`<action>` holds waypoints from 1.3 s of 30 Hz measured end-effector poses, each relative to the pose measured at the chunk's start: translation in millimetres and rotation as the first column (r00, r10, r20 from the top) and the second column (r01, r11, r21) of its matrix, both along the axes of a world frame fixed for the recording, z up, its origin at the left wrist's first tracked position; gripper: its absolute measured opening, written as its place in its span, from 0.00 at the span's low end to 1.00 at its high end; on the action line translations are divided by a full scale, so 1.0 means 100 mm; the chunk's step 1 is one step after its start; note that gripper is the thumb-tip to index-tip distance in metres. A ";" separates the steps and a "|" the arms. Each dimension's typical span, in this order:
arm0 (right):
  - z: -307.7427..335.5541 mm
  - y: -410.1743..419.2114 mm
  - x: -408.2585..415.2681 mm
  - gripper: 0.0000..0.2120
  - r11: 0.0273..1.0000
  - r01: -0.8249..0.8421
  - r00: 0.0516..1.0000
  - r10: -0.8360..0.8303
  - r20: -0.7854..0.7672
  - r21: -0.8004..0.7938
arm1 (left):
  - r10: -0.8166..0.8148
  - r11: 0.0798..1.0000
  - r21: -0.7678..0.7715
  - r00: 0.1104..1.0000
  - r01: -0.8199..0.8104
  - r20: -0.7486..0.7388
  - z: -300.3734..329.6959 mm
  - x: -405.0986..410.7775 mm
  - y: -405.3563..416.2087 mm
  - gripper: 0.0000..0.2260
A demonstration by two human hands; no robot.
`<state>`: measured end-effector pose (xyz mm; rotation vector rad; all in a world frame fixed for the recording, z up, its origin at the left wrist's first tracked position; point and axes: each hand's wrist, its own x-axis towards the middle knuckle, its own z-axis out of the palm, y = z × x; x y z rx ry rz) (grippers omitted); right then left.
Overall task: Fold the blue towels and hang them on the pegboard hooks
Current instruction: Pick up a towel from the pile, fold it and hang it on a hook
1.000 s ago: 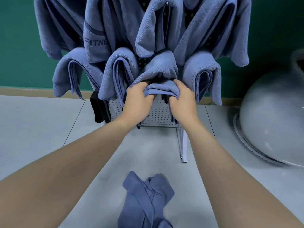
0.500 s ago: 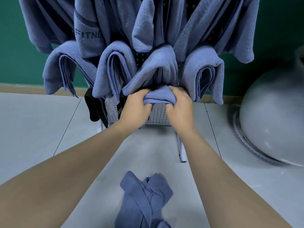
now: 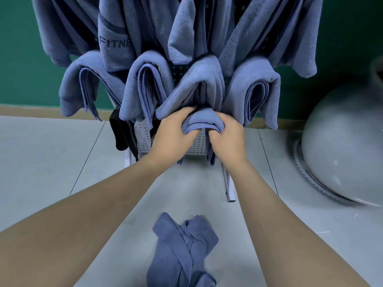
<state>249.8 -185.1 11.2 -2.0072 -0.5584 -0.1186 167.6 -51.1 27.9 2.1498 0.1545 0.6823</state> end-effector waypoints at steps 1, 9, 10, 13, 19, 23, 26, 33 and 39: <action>0.01 -0.01 0.01 0.13 1.000 0.006 1.000 -0.006 -0.012 -0.014 | -0.015 0.999 0.035 0.999 0.014 0.031 0.01 -0.01 -0.02 0.11; 0.09 -0.05 -0.03 0.14 0.996 0.061 0.998 -0.062 0.012 0.061 | 0.023 1.000 0.012 0.999 -0.022 -0.036 0.10 0.20 -0.02 0.08; 0.08 -0.06 -0.02 0.13 0.996 0.066 0.997 -0.068 0.037 0.062 | 0.020 1.000 0.012 0.998 -0.019 -0.055 0.11 0.23 -0.03 0.09; 0.05 -0.05 0.03 0.12 0.997 0.066 0.996 -0.069 0.063 0.050 | 0.025 0.999 0.042 0.996 -0.022 -0.085 0.12 0.28 -0.02 0.12; 0.01 0.01 0.13 0.10 0.999 0.053 0.998 -0.053 0.021 -0.001 | 0.061 0.998 0.037 0.994 -0.058 -0.088 0.05 0.34 0.02 0.19; -0.06 0.01 0.13 0.12 0.999 0.039 0.999 -0.039 -0.006 -0.006 | 0.075 0.995 0.068 0.994 -0.069 -0.075 -0.03 0.33 0.01 0.19; -0.12 0.01 0.08 0.14 0.998 0.057 0.998 -0.057 -0.026 -0.008 | 0.039 0.996 0.087 0.998 -0.035 -0.056 -0.10 0.26 -0.01 0.10; -0.20 -0.04 -0.16 0.24 0.999 0.053 0.998 -0.053 -0.046 -0.006 | -0.046 0.994 -0.104 0.973 0.023 -0.227 -0.32 -0.03 -0.11 0.14; -0.49 -0.26 -0.39 0.19 0.994 0.048 0.982 -0.064 -0.178 -0.094 | -0.085 0.985 -0.169 0.930 0.025 -0.358 -0.48 -0.44 -0.10 0.26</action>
